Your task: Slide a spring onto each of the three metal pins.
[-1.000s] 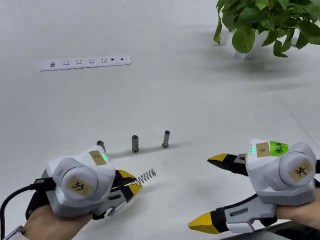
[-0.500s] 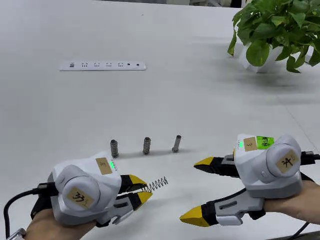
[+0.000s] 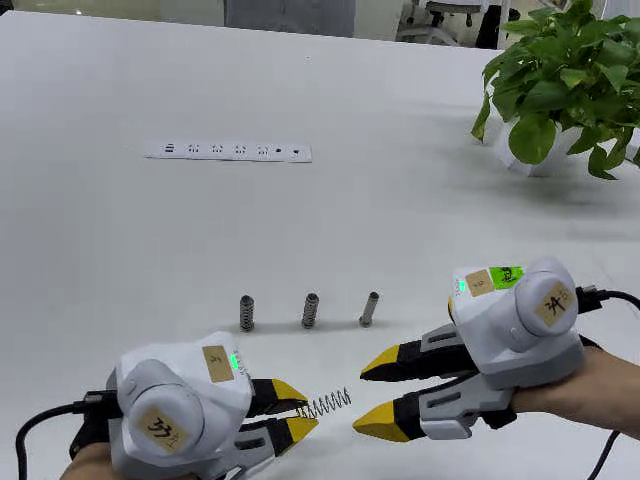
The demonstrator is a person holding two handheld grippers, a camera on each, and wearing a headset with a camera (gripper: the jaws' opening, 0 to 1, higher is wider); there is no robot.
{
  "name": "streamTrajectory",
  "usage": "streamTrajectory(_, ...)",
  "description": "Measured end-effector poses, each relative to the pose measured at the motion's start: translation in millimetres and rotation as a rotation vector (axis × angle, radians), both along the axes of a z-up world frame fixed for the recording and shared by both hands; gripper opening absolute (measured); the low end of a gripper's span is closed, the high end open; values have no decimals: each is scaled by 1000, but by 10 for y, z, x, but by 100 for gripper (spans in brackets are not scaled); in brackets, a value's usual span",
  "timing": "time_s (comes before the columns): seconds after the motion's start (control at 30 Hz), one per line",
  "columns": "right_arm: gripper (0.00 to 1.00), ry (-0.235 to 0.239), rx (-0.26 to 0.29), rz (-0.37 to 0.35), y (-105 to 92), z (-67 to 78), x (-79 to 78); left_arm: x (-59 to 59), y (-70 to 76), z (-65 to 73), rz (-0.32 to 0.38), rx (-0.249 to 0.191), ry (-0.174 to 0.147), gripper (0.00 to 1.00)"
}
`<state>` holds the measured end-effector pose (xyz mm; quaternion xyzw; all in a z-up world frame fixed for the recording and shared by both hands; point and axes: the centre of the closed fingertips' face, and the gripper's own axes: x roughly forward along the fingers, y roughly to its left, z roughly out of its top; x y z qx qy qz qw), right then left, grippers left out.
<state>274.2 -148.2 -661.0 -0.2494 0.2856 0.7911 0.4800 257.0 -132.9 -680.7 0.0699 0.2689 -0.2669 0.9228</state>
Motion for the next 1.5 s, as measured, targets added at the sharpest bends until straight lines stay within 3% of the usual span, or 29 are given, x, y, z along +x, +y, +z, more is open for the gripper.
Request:
streamTrajectory(0.43,17,26,-29,53,18,16,-30,20,-38,112,-26,-28,-39,10)
streamTrajectory(0.6,13,20,-3,65,35,48,-38,5,-37,113,-30,-16,-39,10)
streamTrajectory(0.77,12,10,-27,88,7,39,-67,-1,-59,105,-32,-20,-35,10)
streamTrajectory(0.93,12,-42,-31,115,8,78,-81,10,-66,112,-26,-27,-37,10)
streamTrajectory(1.3,12,-208,-46,207,82,208,-189,30,-103,118,-23,-35,-25,10)
streamTrajectory(1.5,12,-249,-42,247,120,223,-237,16,-127,109,-22,-50,-13,9)
